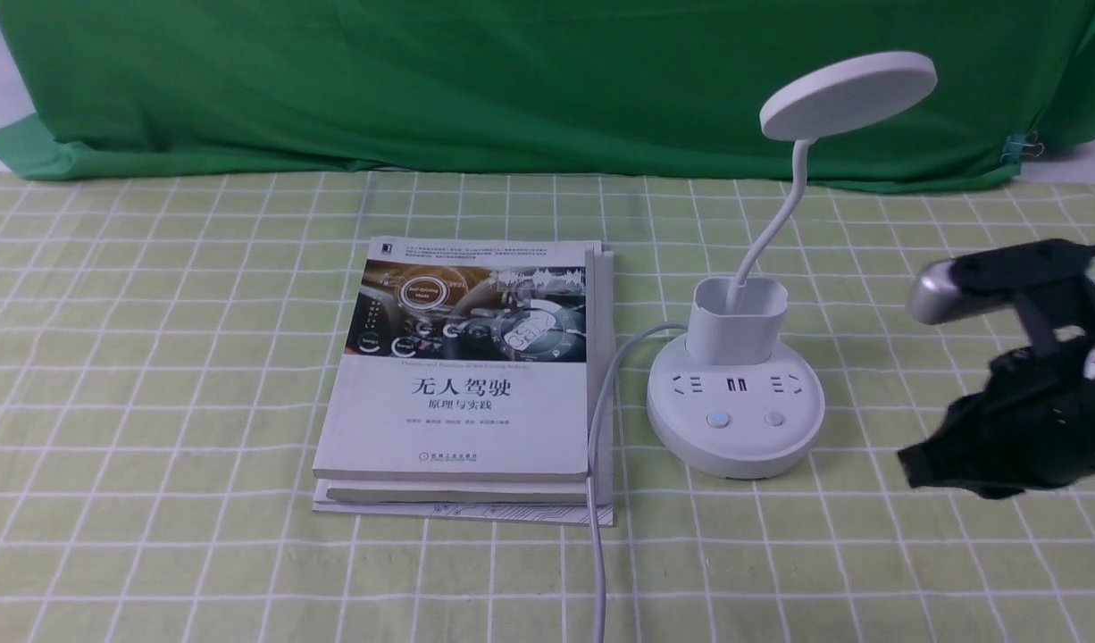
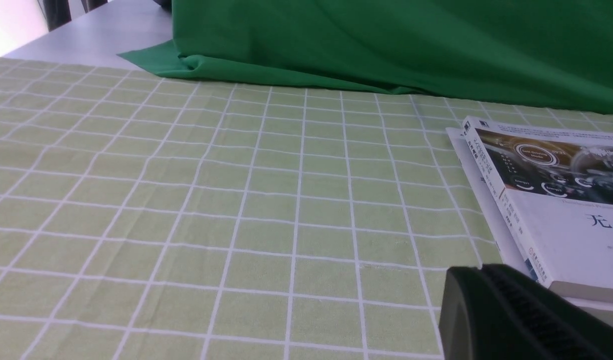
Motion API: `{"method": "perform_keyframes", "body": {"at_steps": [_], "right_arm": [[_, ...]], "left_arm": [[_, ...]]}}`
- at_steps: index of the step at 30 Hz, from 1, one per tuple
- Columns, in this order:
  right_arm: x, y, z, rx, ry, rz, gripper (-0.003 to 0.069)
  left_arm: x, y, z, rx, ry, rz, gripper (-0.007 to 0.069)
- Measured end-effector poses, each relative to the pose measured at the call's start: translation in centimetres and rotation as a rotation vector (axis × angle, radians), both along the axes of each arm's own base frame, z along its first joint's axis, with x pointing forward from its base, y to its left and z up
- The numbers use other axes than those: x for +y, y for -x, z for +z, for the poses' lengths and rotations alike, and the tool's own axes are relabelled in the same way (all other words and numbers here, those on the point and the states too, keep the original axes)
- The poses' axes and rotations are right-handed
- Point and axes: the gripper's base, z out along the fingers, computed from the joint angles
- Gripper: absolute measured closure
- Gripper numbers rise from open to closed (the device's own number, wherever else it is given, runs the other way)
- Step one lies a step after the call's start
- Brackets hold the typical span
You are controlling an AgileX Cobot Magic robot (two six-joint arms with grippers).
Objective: Turn on the table lamp on the green coffee tablecloth with your hand.
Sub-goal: 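Press the button on the base of the white desk lamp with the right gripper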
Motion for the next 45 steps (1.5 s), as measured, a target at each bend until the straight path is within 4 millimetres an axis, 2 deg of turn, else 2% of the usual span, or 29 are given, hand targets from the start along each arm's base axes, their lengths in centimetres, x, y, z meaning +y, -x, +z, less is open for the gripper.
{"method": "perform_keyframes", "body": {"at_steps": [7, 12, 16, 26, 37, 45], "right_arm": [[1.9, -5.1, -2.8, 0.062, -0.003, 0.043, 0.0627], [2.7, -7.5, -3.8, 0.05, -0.018, 0.045, 0.0627], [3.1, -8.6, -4.1, 0.039, -0.029, 0.042, 0.0627], [4.3, -9.1, -4.8, 0.006, -0.031, 0.07, 0.0627], [4.6, -9.8, -6.5, 0.027, -0.025, 0.066, 0.0627], [4.6, -9.9, -6.2, 0.012, -0.033, 0.063, 0.0627]], "left_arm": [[0.0, 0.0, 0.0, 0.0, 0.0, 0.0, 0.0622], [0.0, 0.0, 0.0, 0.0, 0.0, 0.0, 0.0622], [0.0, 0.0, 0.0, 0.0, 0.0, 0.0, 0.0622], [0.0, 0.0, 0.0, 0.0, 0.0, 0.0, 0.0622], [0.0, 0.0, 0.0, 0.0, 0.0, 0.0, 0.0622], [0.0, 0.0, 0.0, 0.0, 0.0, 0.0, 0.0622]]}}
